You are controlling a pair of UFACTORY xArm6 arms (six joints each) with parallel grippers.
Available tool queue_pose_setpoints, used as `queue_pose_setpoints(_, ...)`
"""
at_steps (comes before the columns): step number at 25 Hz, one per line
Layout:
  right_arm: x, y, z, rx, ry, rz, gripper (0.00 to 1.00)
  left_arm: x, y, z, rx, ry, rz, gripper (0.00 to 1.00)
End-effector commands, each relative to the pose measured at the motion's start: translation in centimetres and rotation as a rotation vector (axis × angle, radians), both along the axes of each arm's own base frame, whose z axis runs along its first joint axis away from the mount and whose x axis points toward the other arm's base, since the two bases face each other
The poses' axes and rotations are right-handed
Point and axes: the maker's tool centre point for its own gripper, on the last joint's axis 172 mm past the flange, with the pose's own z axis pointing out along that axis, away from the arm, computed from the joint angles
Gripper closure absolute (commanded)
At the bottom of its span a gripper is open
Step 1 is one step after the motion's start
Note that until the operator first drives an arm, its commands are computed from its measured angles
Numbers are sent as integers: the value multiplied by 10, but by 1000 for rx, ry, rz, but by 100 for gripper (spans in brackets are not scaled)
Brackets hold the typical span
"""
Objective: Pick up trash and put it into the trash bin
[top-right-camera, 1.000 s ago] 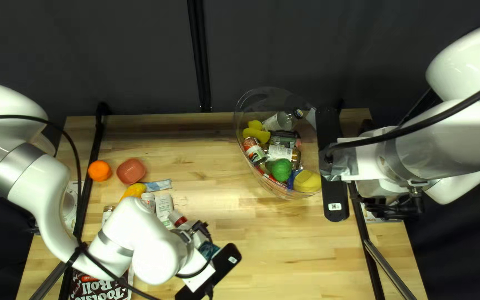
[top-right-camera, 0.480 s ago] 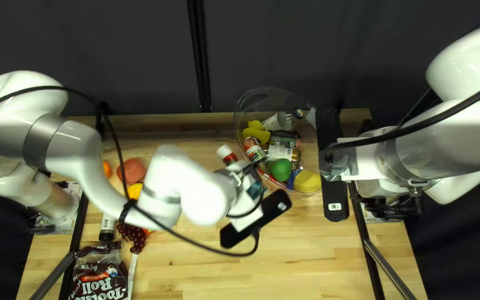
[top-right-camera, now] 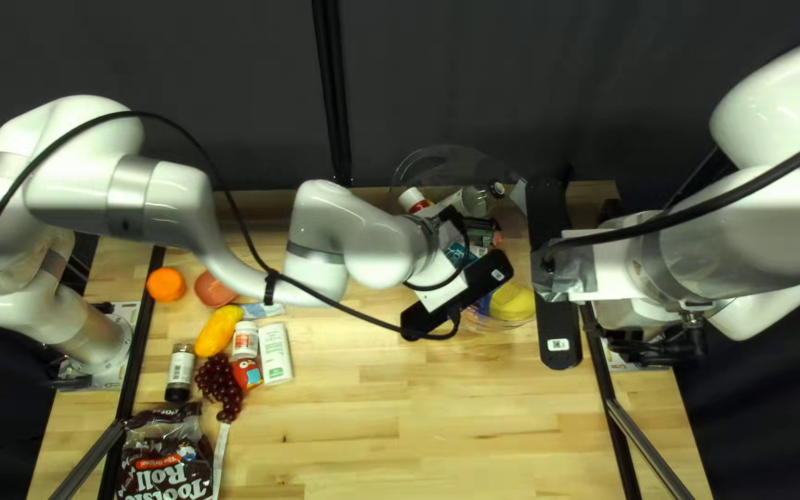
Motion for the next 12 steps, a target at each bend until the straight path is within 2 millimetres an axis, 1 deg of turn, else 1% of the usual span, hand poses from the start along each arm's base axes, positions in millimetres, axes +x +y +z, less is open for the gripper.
queue_pose_setpoints(1, 0, 0, 0, 0, 0, 0, 0, 8, -3, -9, -46, -4, 3, 0)
queue_pose_setpoints(3, 0, 0, 0, 0, 0, 0, 0, 8, -10, -5, -71, -6, 7, 0)
queue_pose_setpoints(5, 0, 0, 0, 0, 0, 0, 0, 4, -23, 2, -87, -3, 7, 0)
queue_pose_setpoints(7, 0, 0, 0, 0, 0, 0, 0, -5, -47, 14, -98, 9, 4, 0)
queue_pose_setpoints(8, 0, 0, 0, 0, 0, 0, 0, -9, -53, 16, -101, 14, 5, 0)
queue_pose_setpoints(9, 0, 0, 0, 0, 0, 0, 0, -19, -66, 19, -109, 30, 14, 0)
queue_pose_setpoints(10, 0, 0, 0, 0, 0, 0, 0, -23, -70, 19, -114, 38, 20, 0)
queue_pose_setpoints(11, 0, 0, 0, 0, 0, 0, 0, -38, -83, 17, -132, 59, 31, 0)
queue_pose_setpoints(12, 0, 0, 0, 0, 0, 0, 0, -48, -91, 13, -147, 72, 36, 0)
